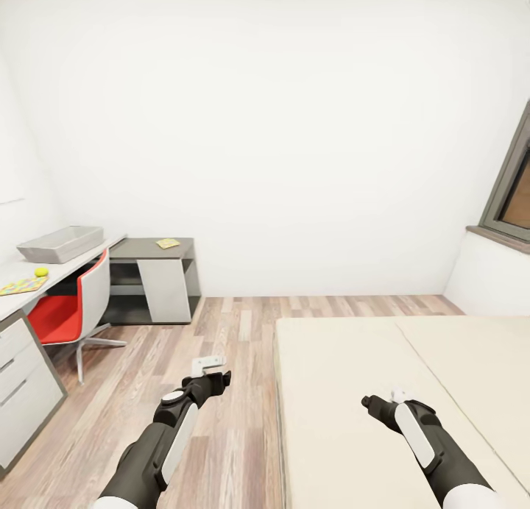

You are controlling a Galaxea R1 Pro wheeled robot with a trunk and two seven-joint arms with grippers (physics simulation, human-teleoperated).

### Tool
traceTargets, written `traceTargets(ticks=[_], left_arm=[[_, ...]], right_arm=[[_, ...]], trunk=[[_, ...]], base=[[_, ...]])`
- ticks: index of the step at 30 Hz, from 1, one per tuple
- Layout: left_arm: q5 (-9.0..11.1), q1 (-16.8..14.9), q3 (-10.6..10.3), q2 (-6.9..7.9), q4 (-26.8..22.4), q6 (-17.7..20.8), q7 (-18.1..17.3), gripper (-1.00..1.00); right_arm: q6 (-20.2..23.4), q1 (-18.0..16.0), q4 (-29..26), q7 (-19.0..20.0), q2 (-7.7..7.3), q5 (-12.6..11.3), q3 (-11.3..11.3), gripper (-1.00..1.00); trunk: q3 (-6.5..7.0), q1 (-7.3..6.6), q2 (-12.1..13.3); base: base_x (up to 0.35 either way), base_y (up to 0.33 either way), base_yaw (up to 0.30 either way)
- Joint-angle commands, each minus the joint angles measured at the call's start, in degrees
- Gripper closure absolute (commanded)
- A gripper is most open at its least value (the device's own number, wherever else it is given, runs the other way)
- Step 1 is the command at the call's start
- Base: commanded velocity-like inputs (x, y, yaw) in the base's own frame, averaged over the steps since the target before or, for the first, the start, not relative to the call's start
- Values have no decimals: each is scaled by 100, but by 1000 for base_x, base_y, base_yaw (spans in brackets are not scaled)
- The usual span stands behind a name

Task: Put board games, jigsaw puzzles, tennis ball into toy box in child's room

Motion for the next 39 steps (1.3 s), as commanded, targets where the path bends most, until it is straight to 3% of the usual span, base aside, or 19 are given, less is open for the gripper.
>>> traceTargets(ticks=[1, 39], left_arm=[[61, -1, -13, 2, -8, 24, 51, -100], [61, 0, -13, 2, -9, 28, 52, -100]], right_arm=[[15, -2, -8, -46, -1, -60, 3, -100], [19, -2, -8, -46, -1, -60, 3, -100]], trunk=[[-7, 3, -8], [-7, 3, -8]], base=[[0, -128, 0], [0, -190, 0]])
